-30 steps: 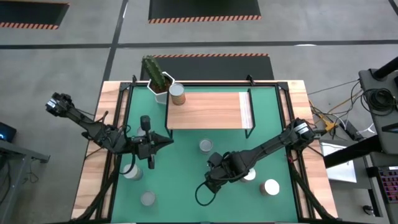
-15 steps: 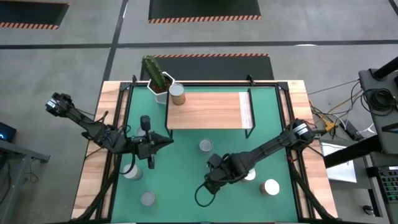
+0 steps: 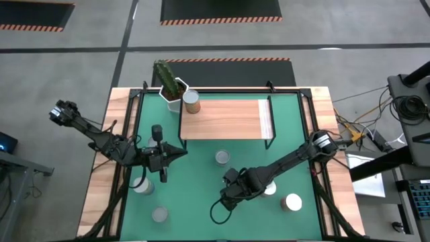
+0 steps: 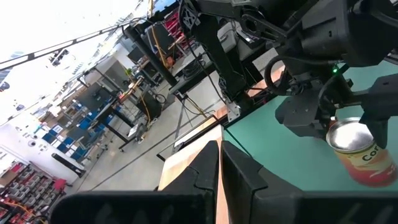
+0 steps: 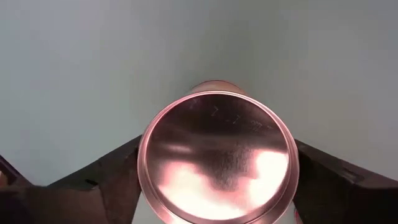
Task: Pick and place cans onto a shelf
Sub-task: Put the left canned corn on the shelf
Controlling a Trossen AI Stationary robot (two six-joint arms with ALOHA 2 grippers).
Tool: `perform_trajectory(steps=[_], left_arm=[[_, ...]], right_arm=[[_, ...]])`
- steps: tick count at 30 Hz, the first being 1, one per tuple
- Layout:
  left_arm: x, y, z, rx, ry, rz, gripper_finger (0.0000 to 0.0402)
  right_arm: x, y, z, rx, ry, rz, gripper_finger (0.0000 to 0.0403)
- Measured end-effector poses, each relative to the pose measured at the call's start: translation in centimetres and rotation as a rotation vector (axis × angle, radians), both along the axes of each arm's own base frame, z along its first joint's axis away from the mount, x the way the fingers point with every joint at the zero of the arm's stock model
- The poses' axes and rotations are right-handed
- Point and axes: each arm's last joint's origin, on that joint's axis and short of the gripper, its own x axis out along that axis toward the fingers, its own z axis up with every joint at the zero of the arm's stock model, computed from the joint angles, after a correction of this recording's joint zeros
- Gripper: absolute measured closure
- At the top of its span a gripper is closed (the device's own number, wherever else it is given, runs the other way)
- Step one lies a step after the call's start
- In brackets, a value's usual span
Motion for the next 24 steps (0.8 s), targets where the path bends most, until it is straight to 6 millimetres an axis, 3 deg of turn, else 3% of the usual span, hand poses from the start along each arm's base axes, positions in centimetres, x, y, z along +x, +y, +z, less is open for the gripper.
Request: perform_trajectory(steps=[9, 19, 24], left_arm=[[0.0, 0.0, 0.1, 0.011, -0.003, -0.001, 0.0402], [0.0, 0.0, 0.2, -0.01, -0.018, 0.0, 0.0402], [0.0, 0.0, 0.3, -0.035, -0.03, 0.001, 0.0402]], right_arm=[[-0.4, -0.1, 1.2, 0.056, -0.008, 0.01, 0.0095], [-2.1, -1.5, 8.3, 0.097, -0.203, 0.04, 0.0081], [-2.0, -3.8, 11.9, 0.032, -0.332, 0.072, 0.008]])
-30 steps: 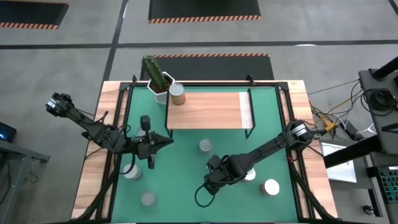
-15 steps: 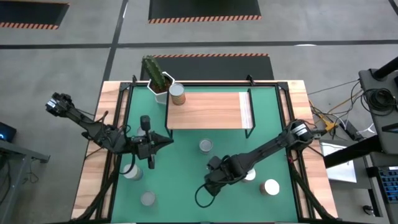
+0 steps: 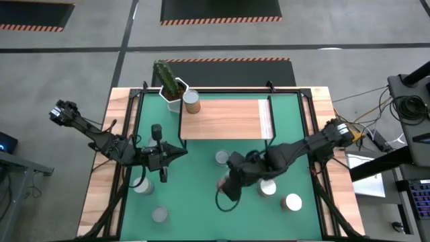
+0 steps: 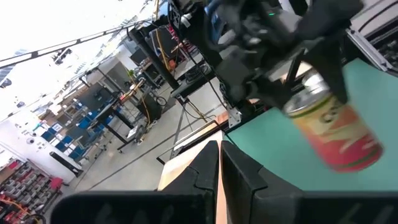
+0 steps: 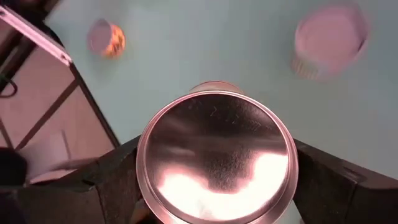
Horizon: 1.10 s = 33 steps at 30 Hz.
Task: Pick and place cans onto a shelf
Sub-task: Put the left canned corn on the shelf
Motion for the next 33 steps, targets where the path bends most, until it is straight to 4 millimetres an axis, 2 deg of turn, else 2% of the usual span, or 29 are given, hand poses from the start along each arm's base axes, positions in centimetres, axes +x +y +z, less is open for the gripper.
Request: perform_trajectory(steps=[8, 15, 20, 23, 27, 33], left_arm=[[0.0, 0.0, 0.0, -0.035, -0.007, 0.002, 0.0402], [0.0, 0.0, 0.0, -0.054, -0.011, 0.003, 0.0402], [0.0, 0.0, 0.0, -0.054, -0.011, 0.003, 0.0402], [0.0, 0.0, 0.0, -0.054, -0.011, 0.003, 0.0402], [0.0, 0.0, 0.0, -0.054, -0.012, 0.004, 0.0402], [0.0, 0.0, 0.0, -0.053, -0.011, 0.004, 0.0402]], right_arm=[[1.0, -5.8, 4.0, -0.166, -0.038, 0.093, 0.0079], [1.7, -11.7, 5.6, -0.33, -0.054, 0.168, 0.0078], [1.7, -15.6, 5.4, -0.419, -0.023, 0.194, 0.0078], [1.8, -17.2, 5.2, -0.471, -0.005, 0.232, 0.0078], [2.2, -18.5, 4.4, -0.52, 0.028, 0.297, 0.0078], [3.5, -19.1, 2.7, -0.53, 0.076, 0.36, 0.0078]])
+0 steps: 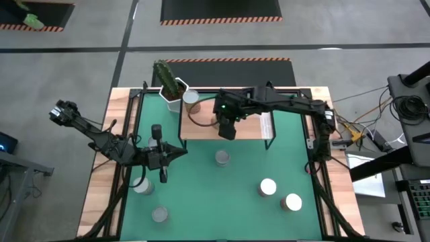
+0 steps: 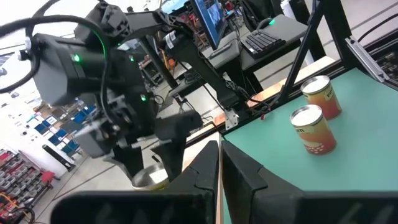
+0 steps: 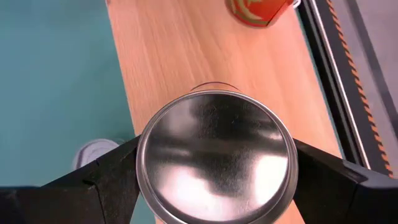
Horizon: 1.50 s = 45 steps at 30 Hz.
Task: Pick and place cans onto a shelf
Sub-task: Put the left canned corn on the shelf
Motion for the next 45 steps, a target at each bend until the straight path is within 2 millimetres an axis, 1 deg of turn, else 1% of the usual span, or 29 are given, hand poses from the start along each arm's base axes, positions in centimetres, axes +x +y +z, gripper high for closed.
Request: perform_trajectory(steps=[7, 12, 17, 23, 26, 29, 33, 35, 38, 41, 45], left_arm=[[0.0, 0.0, 0.0, 0.0, 0.001, 0.0, 0.0402], [0.0, 0.0, 0.0, 0.0, 0.001, 0.0, 0.0402], [0.0, 0.0, 0.0, 0.001, 0.001, 0.0, 0.0402], [0.0, 0.0, 0.0, 0.0, 0.001, 0.0, 0.0402], [0.0, 0.0, 0.0, 0.0, 0.001, 0.0, 0.0402], [0.0, 0.0, 0.0, 0.0, 0.001, 0.0, 0.0402], [0.0, 0.0, 0.0, -0.003, 0.0, 0.0, 0.0402], [0.0, 0.0, 0.0, -0.003, 0.0, 0.0, 0.0402], [0.0, 0.0, 0.0, -0.003, 0.0, 0.0, 0.0402], [0.0, 0.0, 0.0, -0.003, 0.0, 0.0, 0.0402], [0.0, 0.0, 0.0, -0.004, 0.0, 0.0, 0.0402]], right_arm=[[0.6, -0.1, -0.7, -0.01, 0.015, 0.018, 0.0077], [0.8, -0.2, -0.7, -0.018, 0.002, 0.027, 0.0062], [0.8, -0.7, -0.7, -0.016, -0.009, 0.007, 0.0044], [0.7, -1.2, -0.5, -0.02, -0.013, -0.001, 0.0042], [0.5, -1.1, 0.1, -0.023, -0.032, 0.0, 0.0042], [0.1, -1.0, 1.3, -0.028, -0.054, 0.003, 0.0042], [-0.5, -0.5, 2.5, -0.032, -0.045, 0.021, 0.0044], [-0.9, -0.1, 2.7, -0.034, -0.008, 0.045, 0.0054], [-1.6, 0.4, 2.4, -0.023, 0.069, 0.06, 0.0084], [-2.1, 0.4, 1.8, -0.017, 0.145, 0.057, 0.0127], [-2.6, -0.1, 1.1, -0.093, 0.236, 0.011, 0.0196]])
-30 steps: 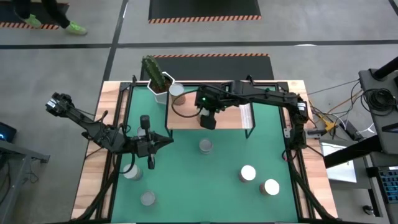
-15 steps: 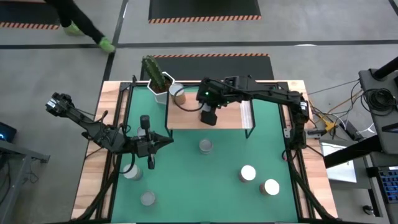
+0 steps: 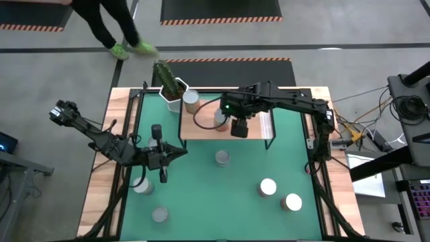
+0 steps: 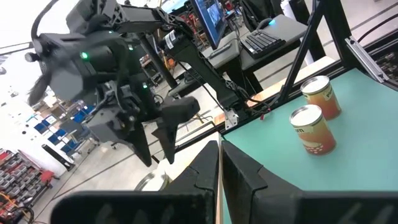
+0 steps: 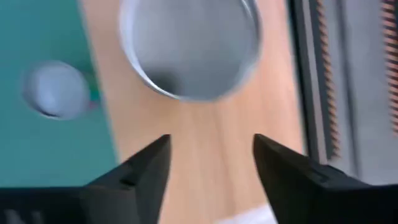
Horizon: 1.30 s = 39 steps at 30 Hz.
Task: Pick and place cans onto a shelf
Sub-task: Put the left canned corn on the shelf
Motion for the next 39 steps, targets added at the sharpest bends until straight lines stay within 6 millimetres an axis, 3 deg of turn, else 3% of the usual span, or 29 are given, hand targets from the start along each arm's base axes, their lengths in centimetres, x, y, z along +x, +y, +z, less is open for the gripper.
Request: perform_trajectory(steps=[9, 14, 24, 39], left_arm=[[0.0, 0.0, 0.0, 0.001, 0.0, 0.0, 0.0402], [0.0, 0.0, 0.0, 0.0, 0.0, 0.0, 0.0402], [0.0, 0.0, 0.0, 0.001, 0.001, 0.0, 0.0402], [0.0, 0.0, -0.1, 0.003, 0.005, 0.0, 0.0402]], right_arm=[[1.0, -1.0, -1.5, -0.068, -0.021, 0.003, 0.0338], [2.2, -1.3, -2.1, -0.106, -0.092, 0.059, 0.0388], [5.2, -1.9, -2.6, -0.215, -0.279, 0.169, 0.0394], [7.7, -2.1, -4.7, -0.207, -0.332, 0.247, 0.0394]])
